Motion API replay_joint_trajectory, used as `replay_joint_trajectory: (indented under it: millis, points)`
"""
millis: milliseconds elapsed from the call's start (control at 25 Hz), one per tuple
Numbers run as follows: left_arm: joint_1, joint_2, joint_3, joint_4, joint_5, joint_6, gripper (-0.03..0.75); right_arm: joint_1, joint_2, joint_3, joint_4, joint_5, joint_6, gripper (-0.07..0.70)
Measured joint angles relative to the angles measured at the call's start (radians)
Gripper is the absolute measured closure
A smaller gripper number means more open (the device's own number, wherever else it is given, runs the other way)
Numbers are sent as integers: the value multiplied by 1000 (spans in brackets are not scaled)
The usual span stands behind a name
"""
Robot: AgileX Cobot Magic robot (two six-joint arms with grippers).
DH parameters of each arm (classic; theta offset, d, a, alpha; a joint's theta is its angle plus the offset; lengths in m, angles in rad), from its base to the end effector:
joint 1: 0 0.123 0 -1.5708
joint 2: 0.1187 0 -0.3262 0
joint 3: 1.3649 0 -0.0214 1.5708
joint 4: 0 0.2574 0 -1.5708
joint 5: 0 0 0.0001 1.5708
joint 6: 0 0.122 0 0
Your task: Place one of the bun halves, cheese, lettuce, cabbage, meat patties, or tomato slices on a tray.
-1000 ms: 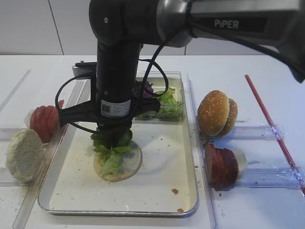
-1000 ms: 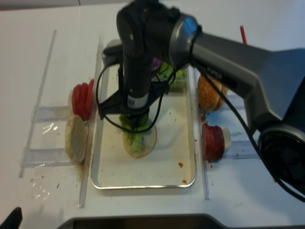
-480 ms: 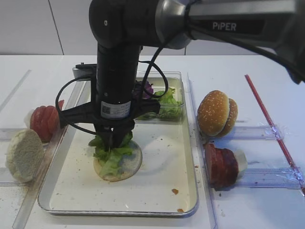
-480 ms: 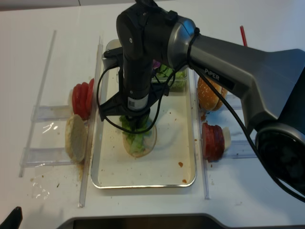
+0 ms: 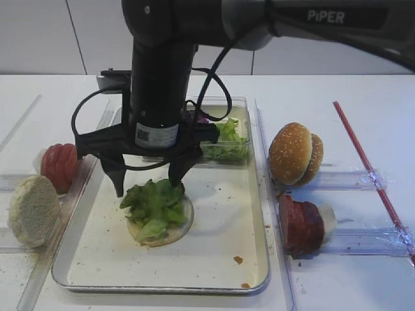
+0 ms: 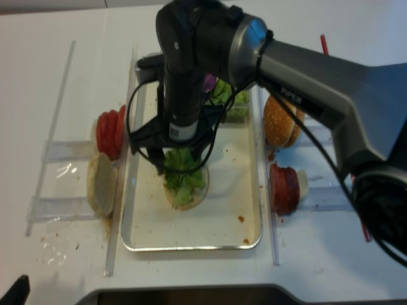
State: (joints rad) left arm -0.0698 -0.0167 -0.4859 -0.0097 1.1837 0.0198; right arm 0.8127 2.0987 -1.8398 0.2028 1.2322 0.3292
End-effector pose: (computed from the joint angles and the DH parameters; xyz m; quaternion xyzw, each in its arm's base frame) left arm -0.0215 0.0004 0.2488 0.0400 0.8821 -0.0166 0.4690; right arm 0.3093 0.3604 0.2425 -0.2125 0.9687 0.1272 0.0168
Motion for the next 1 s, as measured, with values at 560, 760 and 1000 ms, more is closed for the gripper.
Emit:
replay_joint_trajectory:
  millis: [560, 760, 1000]
  points:
    - [0, 0, 0, 0, 0, 0, 377, -4, -84, 0, -53, 0, 7, 63]
    - [0, 0, 0, 0, 0, 0, 377, -35, -110, 0, -56, 4, 7, 63]
    - [0, 0, 0, 0, 0, 0, 377, -105, -160, 8, -83, 6, -9, 63]
